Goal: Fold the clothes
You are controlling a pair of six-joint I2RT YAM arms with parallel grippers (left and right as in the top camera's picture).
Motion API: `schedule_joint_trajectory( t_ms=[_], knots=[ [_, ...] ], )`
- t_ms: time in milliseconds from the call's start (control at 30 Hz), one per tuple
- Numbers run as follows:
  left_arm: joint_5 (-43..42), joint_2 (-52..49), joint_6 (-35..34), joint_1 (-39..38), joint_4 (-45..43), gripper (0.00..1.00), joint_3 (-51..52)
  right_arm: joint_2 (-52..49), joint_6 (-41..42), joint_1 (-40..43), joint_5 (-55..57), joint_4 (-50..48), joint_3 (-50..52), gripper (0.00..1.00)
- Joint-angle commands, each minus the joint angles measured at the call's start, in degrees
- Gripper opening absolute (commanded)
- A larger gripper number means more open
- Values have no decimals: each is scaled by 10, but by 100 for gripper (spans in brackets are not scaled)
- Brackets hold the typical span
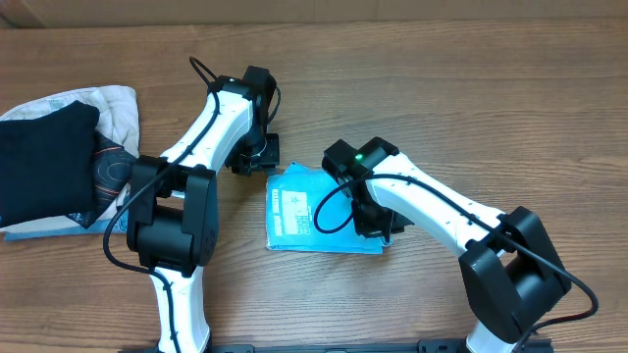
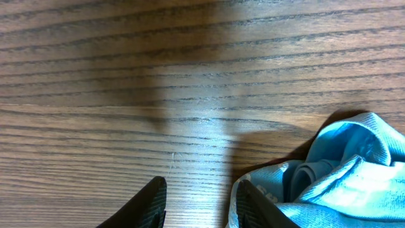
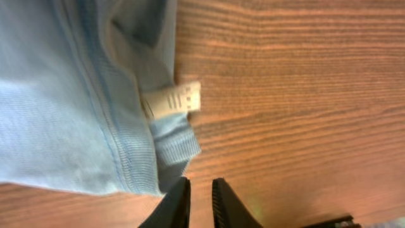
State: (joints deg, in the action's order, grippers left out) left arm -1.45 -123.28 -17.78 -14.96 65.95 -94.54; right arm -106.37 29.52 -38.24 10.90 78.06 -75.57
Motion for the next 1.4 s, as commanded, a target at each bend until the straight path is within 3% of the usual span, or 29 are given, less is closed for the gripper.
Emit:
schedule_joint_trajectory(
  t_ms=[0, 267, 500, 767, 1067, 1267, 1367],
  knots=[
    [-4, -11, 11, 0, 0, 39, -4, -2, 9, 1, -7, 7, 2, 16],
    [0, -10, 23, 0, 0, 36, -18, 8, 28, 1, -32, -5, 0, 8],
    [8, -3, 74, 0, -7, 42, -136, 40, -45, 0, -153, -28, 0, 15],
    [-73, -19, 140, -14, -68, 44, -132, 40, -45, 0, -165, -67, 43, 21],
    [-76, -64, 149, -29, -15, 44, -129, 40, -45, 15, -162, -167, 139, 24],
    [-73, -115, 150, -29, 80, 42, -128, 40, -45, 51, -119, -187, 156, 27],
    [-69, -139, 150, -27, 135, 31, -128, 40, -45, 79, -94, -203, 156, 27]
  ],
)
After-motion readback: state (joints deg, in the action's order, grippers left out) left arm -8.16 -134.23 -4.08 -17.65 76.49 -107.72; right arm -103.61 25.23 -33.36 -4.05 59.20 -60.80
